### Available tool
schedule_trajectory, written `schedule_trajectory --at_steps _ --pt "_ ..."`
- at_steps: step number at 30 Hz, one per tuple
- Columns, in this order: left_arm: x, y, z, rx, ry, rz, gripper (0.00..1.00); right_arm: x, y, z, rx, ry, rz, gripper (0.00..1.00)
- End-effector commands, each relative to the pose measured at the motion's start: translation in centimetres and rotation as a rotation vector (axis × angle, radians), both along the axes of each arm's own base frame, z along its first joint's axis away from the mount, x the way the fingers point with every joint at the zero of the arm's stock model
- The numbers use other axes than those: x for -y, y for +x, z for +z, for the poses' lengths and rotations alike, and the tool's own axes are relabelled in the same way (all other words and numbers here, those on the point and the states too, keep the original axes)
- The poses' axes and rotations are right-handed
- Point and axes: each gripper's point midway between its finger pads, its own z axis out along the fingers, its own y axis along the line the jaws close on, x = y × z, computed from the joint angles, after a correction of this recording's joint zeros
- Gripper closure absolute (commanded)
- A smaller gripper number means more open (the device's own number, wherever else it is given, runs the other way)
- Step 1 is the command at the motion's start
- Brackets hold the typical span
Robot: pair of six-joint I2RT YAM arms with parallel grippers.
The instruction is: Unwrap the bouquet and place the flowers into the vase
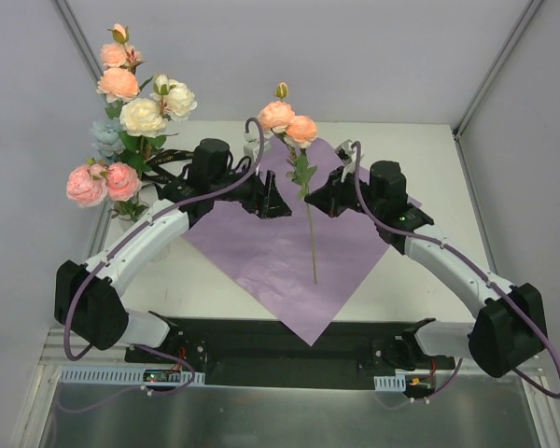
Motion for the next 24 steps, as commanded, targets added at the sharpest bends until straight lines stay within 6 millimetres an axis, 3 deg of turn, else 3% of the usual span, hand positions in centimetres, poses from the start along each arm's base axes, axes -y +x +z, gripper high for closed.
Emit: schedule_trajectory --at_steps 1,11,20,24 --pt "1.0 -1.0 5.7 0.148 -0.216 -0.028 0.31 -1.7 -1.7 5.0 0.144 0.136 0.097 0.99" --pt "0.5 -1.2 6.4 0.165 -0.285 0.01 0.3 -3.0 -4.8 6.7 0.184 0.167 0.167 0.99" --pt "0.6 -1.4 6.9 0.155 -0.323 -0.027 0.47 -4.0 -6.9 6.8 0.178 0.158 0.225 0.99" --pt "0.7 -1.6 7.0 0.157 -0.325 -0.049 0.64 -4.1 -7.4 6.8 0.187 0.149 0.235 0.99"
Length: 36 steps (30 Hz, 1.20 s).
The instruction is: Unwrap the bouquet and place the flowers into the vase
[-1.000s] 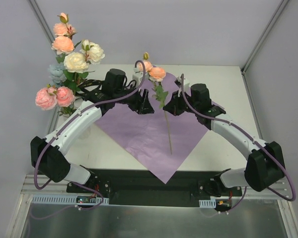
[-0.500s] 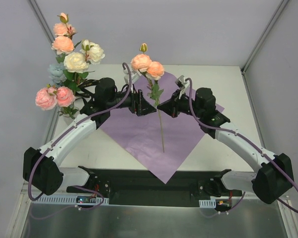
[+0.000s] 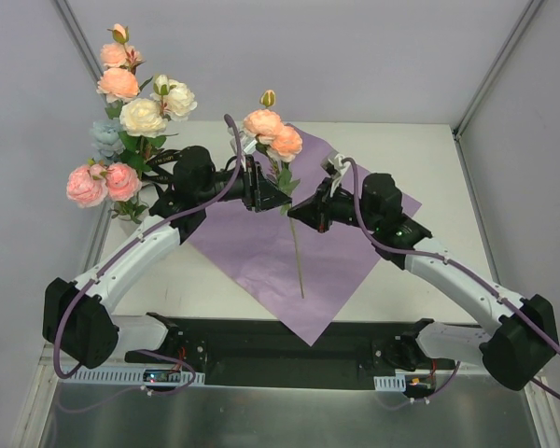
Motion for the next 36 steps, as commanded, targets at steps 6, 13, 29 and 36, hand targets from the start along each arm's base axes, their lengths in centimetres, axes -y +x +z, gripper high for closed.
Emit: schedule_trajectory --at_steps 6,13,29,36 --pt "0.3 -0.5 1.0 0.041 -0.035 -0.077 0.88 -0.4 -1.9 3.1 0.107 0.025 0.065 0.99" --pt "0.1 -1.0 0.7 0.19 0.068 -0.061 1.0 4.1 2.6 1.2 0.096 -0.125 -0.301 0.51" --pt "-11.4 -8.0 12.8 0.814 0.21 0.447 1.0 15.0 3.5 -0.2 0.106 -0.196 -0.707 0.31" --pt "-26.4 -12.1 21.2 0.759 0.126 0.97 1.0 15.1 3.8 -0.7 0.103 -0.198 -0.71 0.31"
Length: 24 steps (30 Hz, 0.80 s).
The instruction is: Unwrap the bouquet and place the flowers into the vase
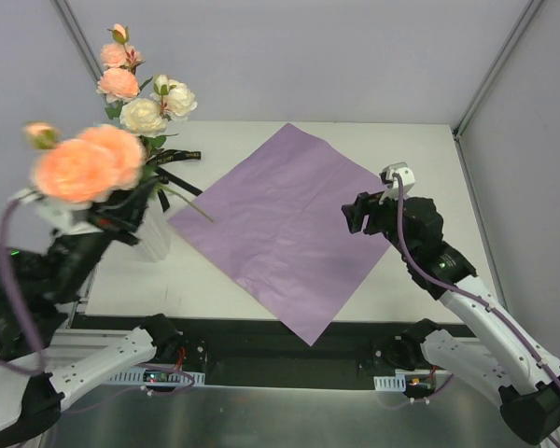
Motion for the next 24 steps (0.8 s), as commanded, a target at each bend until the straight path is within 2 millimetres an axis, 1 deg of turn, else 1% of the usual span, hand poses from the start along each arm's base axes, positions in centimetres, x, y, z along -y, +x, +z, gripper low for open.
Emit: schedule_trajectory --at_steps 1,2,3,4,5,6,7,9,11,12,13,16,18,19,21,22,23,24 --pt "-9.9 -2.5 3.9 0.015 -0.161 0.293 1.0 0.2 0.4 0.8 0.032 0.007 -0.008 0.31" --pt "-11.2 -3.4 4.7 0.032 -0.195 0.312 1.0 0.1 0.3 0.8 0.029 0.008 -0.003 0.31" --pt "-12.4 -4.1 4.6 0.031 -0.205 0.329 1.0 0.1 0.2 0.6 0.026 0.007 0.0 0.31" --pt "-13.5 -4.7 4.9 0.036 -0.225 0.349 1.0 0.2 0.0 0.7 0.031 0.01 0.003 0.31" --pt "-14.4 -5.0 4.8 0.032 -0.235 0.38 1.0 0.2 -0.1 0.8 0.035 0.012 0.003 0.31" --pt "-15.9 -5.2 4.5 0.019 -0.25 0.436 1.0 0.4 -0.1 0.8 0.037 0.01 0.001 0.31" --pt "-16.9 -5.6 4.3 0.012 -0.253 0.464 1.0 0.6 -0.3 1.1 0.046 0.017 -0.001 0.3" --pt "-18.2 -6.0 4.1 0.011 -0.251 0.509 1.0 0.8 -0.5 0.9 0.045 0.016 -0.004 0.3" --pt "-19.3 -6.4 4.0 0.016 -0.224 0.547 1.0 1.0 -0.7 1.1 0.056 0.023 -0.008 0.31" --pt "-20.0 -6.3 3.8 0.004 -0.215 0.588 1.0 1.2 -0.8 1.3 0.062 0.027 -0.009 0.31" --pt "-20.8 -6.7 4.0 0.005 -0.211 0.61 1.0 1.2 -0.9 1.3 0.06 0.028 -0.007 0.31" --pt "-21.7 -6.4 3.3 -0.017 -0.149 0.681 1.0 1.4 -1.2 1.4 0.07 0.035 -0.011 0.3" --pt "-21.9 -6.1 2.7 -0.032 -0.127 0.715 1.0 1.5 -1.2 1.5 0.071 0.037 -0.015 0.3" --pt "-21.8 -5.5 2.0 -0.051 -0.106 0.744 1.0 1.6 -1.2 1.5 0.07 0.038 -0.015 0.3" --pt "-21.5 -4.6 1.2 -0.079 -0.071 0.789 1.0 1.5 -1.2 1.4 0.065 0.041 -0.013 0.3" --pt "-21.1 -3.8 0.6 -0.102 -0.05 0.82 1.0 1.5 -1.2 1.3 0.063 0.04 -0.015 0.3" --pt "-21.4 -3.0 0.2 -0.13 -0.023 0.9 1.0 1.4 -1.1 1.3 0.06 0.044 -0.014 0.3" --pt "-21.5 -2.6 0.9 -0.119 -0.059 0.939 1.0 1.4 -1.1 1.2 0.054 0.042 -0.014 0.3"
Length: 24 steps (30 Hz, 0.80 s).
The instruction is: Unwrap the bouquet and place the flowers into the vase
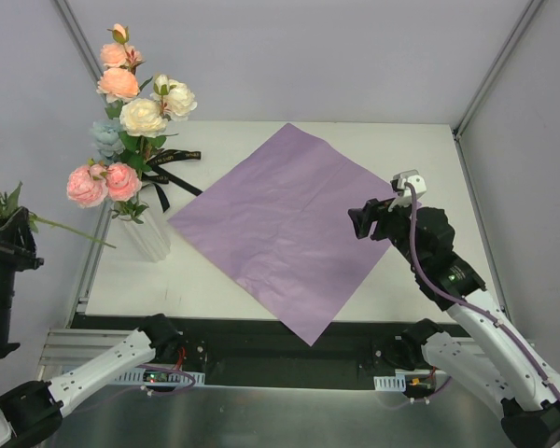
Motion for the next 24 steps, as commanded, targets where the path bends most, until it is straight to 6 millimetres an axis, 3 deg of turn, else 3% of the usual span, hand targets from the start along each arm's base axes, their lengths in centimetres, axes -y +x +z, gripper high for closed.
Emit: schedule_trajectory --at_steps 1,2,3,4,7,10,11,16,24 --pt "0.6 3.9 -0.9 -0.13 0.116 0.248 1.0 -0.2 0.2 0.8 0.019 0.02 0.005 0.3" --pt "0.3 4.1 -0.7 -0.125 0.111 0.292 1.0 -0.2 0.2 0.8 0.017 0.021 0.006 0.3" --pt "-0.2 3.9 1.5 -0.039 0.057 0.318 1.0 -0.2 0.2 0.8 0.016 0.025 0.005 0.3" --pt "0.1 4.4 1.3 -0.027 0.072 0.343 1.0 -0.2 0.2 0.8 0.017 0.025 0.005 0.3" --pt "-1.5 3.7 3.6 0.065 0.022 0.475 1.0 -0.2 0.2 0.6 0.012 0.024 0.005 0.3" --pt "-0.5 4.9 4.4 0.058 0.039 0.501 1.0 -0.2 0.2 0.6 0.011 0.025 0.003 0.3" --pt "0.4 5.7 4.6 0.047 0.051 0.498 1.0 -0.2 0.2 0.5 0.01 0.023 0.006 0.3" --pt "0.6 5.9 5.6 0.091 -0.012 0.499 1.0 0.0 0.0 0.7 0.021 0.029 0.002 0.3" --pt "0.6 5.8 4.7 0.12 -0.127 0.472 1.0 0.3 -0.1 0.9 0.029 0.033 -0.004 0.3"
